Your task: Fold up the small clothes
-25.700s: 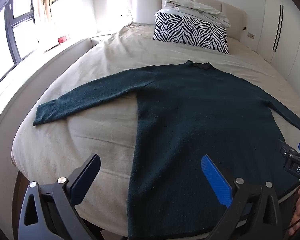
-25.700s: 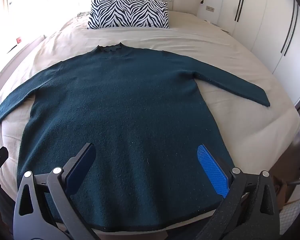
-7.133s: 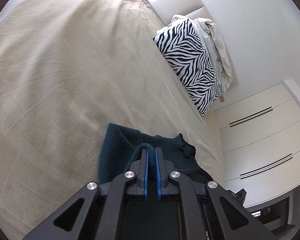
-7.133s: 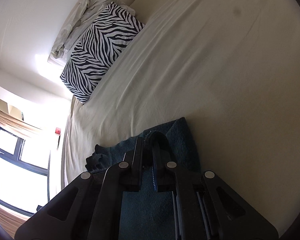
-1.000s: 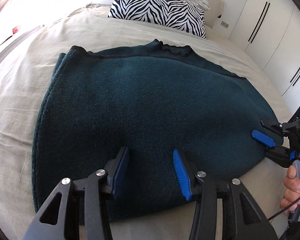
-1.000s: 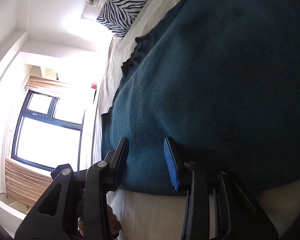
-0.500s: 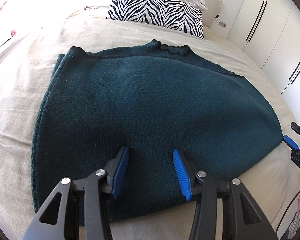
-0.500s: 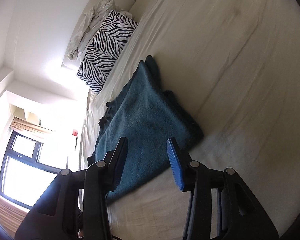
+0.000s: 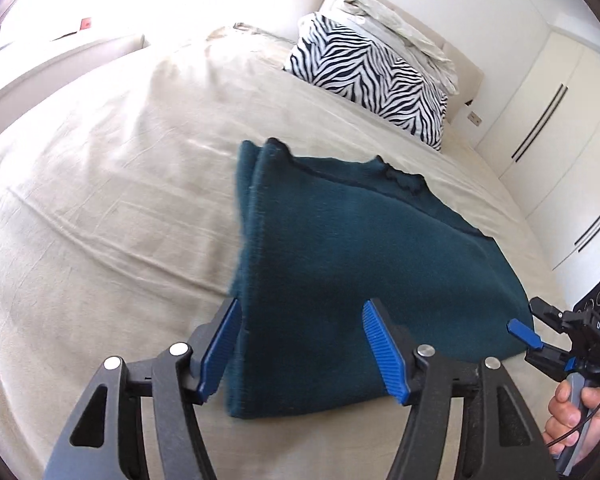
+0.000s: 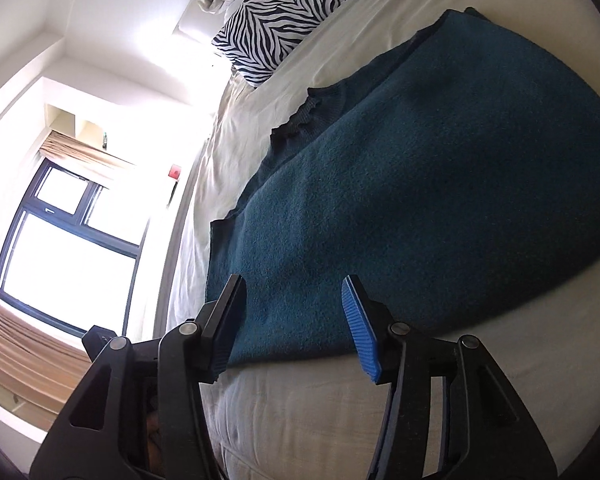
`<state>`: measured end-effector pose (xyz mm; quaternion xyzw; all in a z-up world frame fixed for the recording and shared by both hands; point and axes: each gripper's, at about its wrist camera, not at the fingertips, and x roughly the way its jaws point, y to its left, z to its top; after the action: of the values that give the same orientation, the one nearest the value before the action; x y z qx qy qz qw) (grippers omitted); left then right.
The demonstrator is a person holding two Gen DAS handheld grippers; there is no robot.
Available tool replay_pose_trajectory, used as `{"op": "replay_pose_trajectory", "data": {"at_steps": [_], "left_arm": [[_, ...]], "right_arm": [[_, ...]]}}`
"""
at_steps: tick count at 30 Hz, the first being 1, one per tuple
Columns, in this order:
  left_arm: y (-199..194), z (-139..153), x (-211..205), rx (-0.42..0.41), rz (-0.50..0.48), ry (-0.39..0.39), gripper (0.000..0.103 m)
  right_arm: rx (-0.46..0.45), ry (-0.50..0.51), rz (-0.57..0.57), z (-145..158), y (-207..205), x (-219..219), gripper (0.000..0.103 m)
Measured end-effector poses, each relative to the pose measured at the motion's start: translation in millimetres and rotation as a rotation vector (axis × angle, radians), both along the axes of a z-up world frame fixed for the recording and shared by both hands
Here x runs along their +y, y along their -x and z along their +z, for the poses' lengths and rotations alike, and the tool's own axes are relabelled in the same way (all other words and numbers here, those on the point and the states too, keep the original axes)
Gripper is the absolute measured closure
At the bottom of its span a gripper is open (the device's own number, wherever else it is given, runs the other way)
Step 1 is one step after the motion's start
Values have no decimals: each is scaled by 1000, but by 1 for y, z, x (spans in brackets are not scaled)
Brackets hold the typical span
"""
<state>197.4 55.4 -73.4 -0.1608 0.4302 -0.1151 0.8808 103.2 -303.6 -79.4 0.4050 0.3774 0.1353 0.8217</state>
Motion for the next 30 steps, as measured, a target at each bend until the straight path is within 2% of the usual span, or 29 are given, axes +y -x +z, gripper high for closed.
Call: {"op": "replay_pose_trajectory", "data": {"at_steps": [2, 5, 9, 14, 18, 19, 22, 23, 26, 28, 30], "left_arm": [[-10, -7, 17, 40, 13, 55, 38], [-27, -18, 32, 102, -22, 205, 38], [-46, -38, 33, 221, -74, 321, 38], [-54, -50, 45, 278, -50, 454, 42], [-55, -53, 50, 297, -59, 443, 58], [-54, -52, 53, 296, -47, 427, 59], [-51, -44, 62, 258, -18, 393, 54], [-51, -42, 62, 248, -19, 384, 49], [-56, -46, 55, 254, -66, 368, 43], [-64, -53, 49, 261, -107, 416, 41], [-69, -59, 49, 285, -101, 478, 41]], "right_arm": [[-2, -1, 21, 3, -7, 6, 54], [-7, -5, 67, 7, -21, 16, 54], [7, -12, 128, 10, -44, 29, 54], [10, -42, 187, 14, -65, 41, 54], [25, -62, 218, 13, -79, 49, 54], [29, -57, 223, 12, -81, 52, 54], [37, -62, 241, 10, -87, 60, 54], [39, -66, 249, 9, -88, 63, 54], [52, -70, 258, 5, -90, 66, 54], [57, -85, 256, 2, -92, 66, 54], [59, -108, 252, 1, -92, 66, 54]]}}
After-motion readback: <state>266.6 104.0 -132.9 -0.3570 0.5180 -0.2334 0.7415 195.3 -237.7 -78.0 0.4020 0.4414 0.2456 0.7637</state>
